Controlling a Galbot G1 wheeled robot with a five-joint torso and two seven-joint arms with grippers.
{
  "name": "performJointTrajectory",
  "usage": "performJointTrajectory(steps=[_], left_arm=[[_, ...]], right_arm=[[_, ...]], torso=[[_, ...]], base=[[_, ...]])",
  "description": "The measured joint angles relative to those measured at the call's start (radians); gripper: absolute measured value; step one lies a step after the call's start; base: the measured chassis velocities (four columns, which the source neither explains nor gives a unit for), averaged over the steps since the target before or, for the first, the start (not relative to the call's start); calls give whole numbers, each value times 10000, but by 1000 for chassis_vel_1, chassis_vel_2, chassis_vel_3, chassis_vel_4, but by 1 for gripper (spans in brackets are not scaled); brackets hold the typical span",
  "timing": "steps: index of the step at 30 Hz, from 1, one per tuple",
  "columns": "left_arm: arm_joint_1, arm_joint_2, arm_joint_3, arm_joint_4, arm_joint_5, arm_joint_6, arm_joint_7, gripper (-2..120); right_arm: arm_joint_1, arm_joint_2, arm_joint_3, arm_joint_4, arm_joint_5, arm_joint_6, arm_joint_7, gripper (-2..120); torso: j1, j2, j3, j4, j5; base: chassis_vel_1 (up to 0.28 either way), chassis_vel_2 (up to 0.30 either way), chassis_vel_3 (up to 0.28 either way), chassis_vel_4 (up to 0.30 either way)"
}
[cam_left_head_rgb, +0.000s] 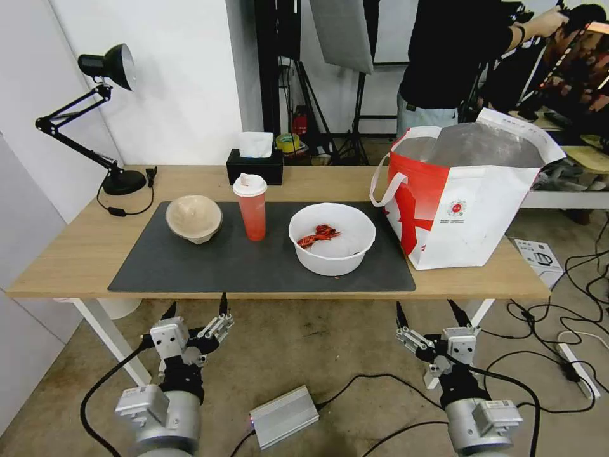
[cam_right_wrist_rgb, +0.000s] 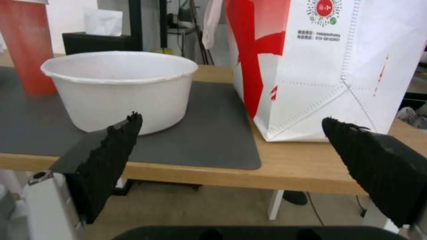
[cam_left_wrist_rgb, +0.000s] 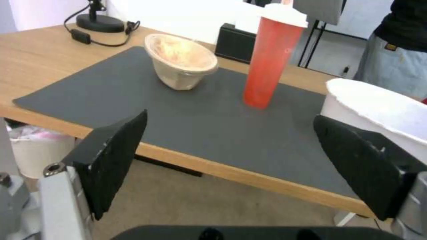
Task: Pick up the trash from the table and place it into the takeout bag.
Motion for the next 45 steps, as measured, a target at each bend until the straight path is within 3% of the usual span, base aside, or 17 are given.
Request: performJointTrajectory(steps=[8, 10, 12, 16, 20, 34, 45], left_arm=[[-13, 3, -94, -2, -139, -252, 28, 100], [-8, 9, -134, -16, -152, -273, 66, 100], [-5, 7, -134, -21, -152, -276, 72, 100], [1, 10, -163, -81, -144, -293, 112, 100], [3, 13, -198, -101, -143, -302, 124, 100], [13, 21, -288, -153, -125, -306, 237, 100], [-19, 31, -460, -228, -99, -719, 963, 100]], right_arm=[[46, -148, -34, 38, 52, -112, 65, 100], [360, -879, -213, 468, 395, -894, 526, 100], [441, -1068, -262, 572, 489, -1100, 649, 100], [1102, -2652, -660, 1486, 1257, -2834, 1669, 100], [1410, -3346, -821, 1868, 1607, -3394, 2024, 100], [1457, -3392, -927, 1858, 1655, -3251, 1943, 100], [1651, -3714, -937, 1734, 1818, -3196, 1718, 100]], torso=[[0, 0, 0, -1, 1], [0, 0, 0, 0, -1], [0, 0, 0, 1, -1], [0, 0, 1, 1, 0], [1, -1, 0, 3, -1], [0, -1, 0, 0, -1], [0, -1, 0, 0, 0]], base=[[0, 0, 0, 0], [0, 0, 0, 0], [0, 0, 0, 0], [0, 0, 0, 0], [0, 0, 0, 0], [0, 0, 0, 0], [0, 0, 0, 0]])
